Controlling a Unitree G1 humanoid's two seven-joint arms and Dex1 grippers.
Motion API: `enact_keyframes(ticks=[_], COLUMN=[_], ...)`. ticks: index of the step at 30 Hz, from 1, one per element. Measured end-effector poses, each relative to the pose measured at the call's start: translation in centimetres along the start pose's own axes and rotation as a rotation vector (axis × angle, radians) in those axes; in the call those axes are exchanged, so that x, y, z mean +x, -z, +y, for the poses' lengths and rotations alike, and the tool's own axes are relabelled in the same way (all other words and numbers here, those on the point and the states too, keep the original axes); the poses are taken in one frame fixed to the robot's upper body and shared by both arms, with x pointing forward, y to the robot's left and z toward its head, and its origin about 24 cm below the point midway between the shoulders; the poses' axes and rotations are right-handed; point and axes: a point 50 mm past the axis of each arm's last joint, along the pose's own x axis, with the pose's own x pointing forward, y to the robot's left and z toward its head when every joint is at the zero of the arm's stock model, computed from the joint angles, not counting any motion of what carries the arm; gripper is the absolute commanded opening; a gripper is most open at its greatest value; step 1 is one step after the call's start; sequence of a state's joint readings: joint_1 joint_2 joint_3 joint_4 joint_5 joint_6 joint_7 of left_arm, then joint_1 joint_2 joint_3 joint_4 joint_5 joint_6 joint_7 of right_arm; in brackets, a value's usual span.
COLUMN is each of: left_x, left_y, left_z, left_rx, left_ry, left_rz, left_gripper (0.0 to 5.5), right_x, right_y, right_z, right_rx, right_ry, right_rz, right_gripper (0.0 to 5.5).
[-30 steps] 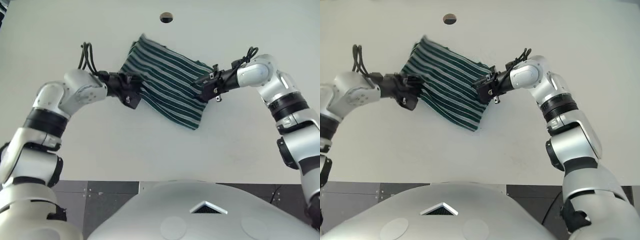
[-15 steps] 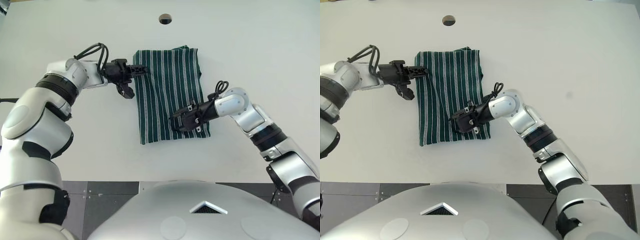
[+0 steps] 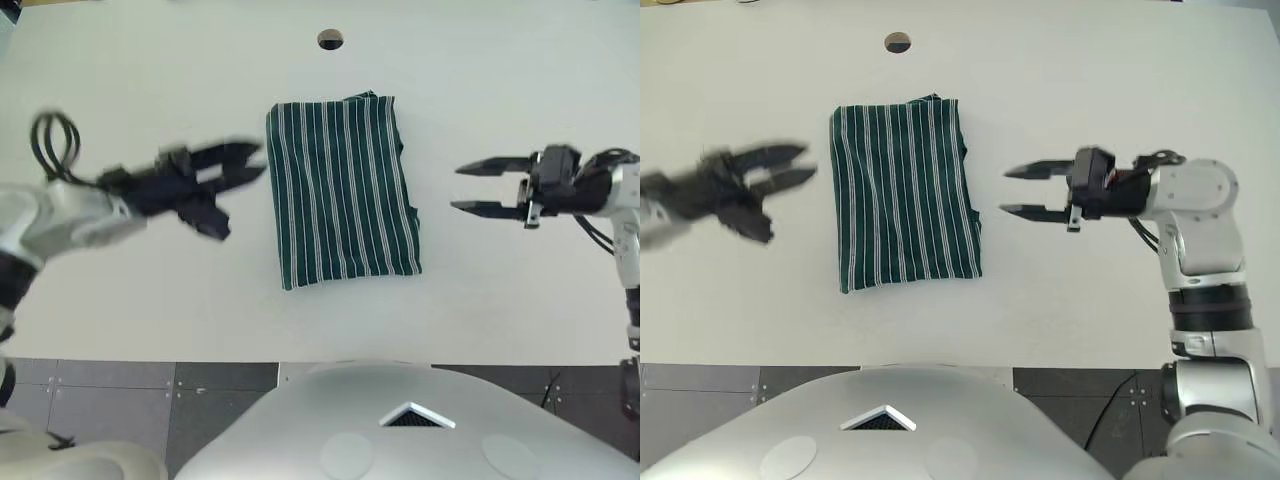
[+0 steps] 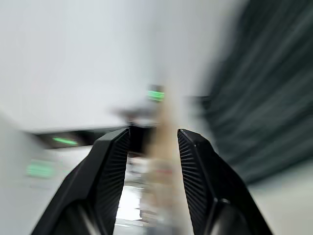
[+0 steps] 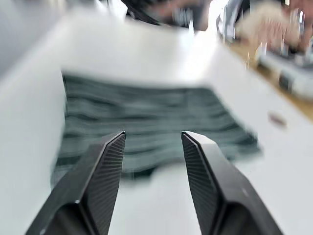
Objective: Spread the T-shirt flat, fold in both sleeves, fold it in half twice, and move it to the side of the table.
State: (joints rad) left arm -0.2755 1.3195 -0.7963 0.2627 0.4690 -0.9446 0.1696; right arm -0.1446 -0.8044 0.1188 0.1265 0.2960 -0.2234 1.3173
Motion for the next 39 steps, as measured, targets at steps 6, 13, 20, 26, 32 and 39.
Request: enact_keyframes(ticks=[6,13,20,26,32,39], left_x=[-1.8,1.4,4.0,4.9,5.3,5.4], left_y=[-1.9,-1.3,-1.6,-1.9,-2.0,-1.8], left_z=[-4.7,-4.6,-4.3,-4.3,-4.8,-4.4], left_rx=[-0.284,-0.252,-0.207,-0.189,-0.201,-0.176], left_ry=[0.252,0.149,0.101,0.102,0.118,0.129], left_rz=[0.036,0.015,-0.046,-0.087,-0.096,-0.105], left_gripper=[3.11,3.11,3.11,2.63,1.47,0.59], right_x=[1.0,5.9,9.1,10.3,10.6,10.7], right_y=[2.7,2.2,1.8,1.8,2.1,2.6], right_z=[2.6,2.3,1.3,1.5,2.0,2.6], right_rx=[-0.319,-0.728,-0.844,-0.850,-0.838,-0.817], right_ry=[-0.114,-0.069,-0.050,-0.057,-0.096,-0.128], right_rz=[0.157,0.076,0.006,-0.030,-0.038,-0.034], right_gripper=[3.54,3.54,3.54,2.76,1.52,0.15])
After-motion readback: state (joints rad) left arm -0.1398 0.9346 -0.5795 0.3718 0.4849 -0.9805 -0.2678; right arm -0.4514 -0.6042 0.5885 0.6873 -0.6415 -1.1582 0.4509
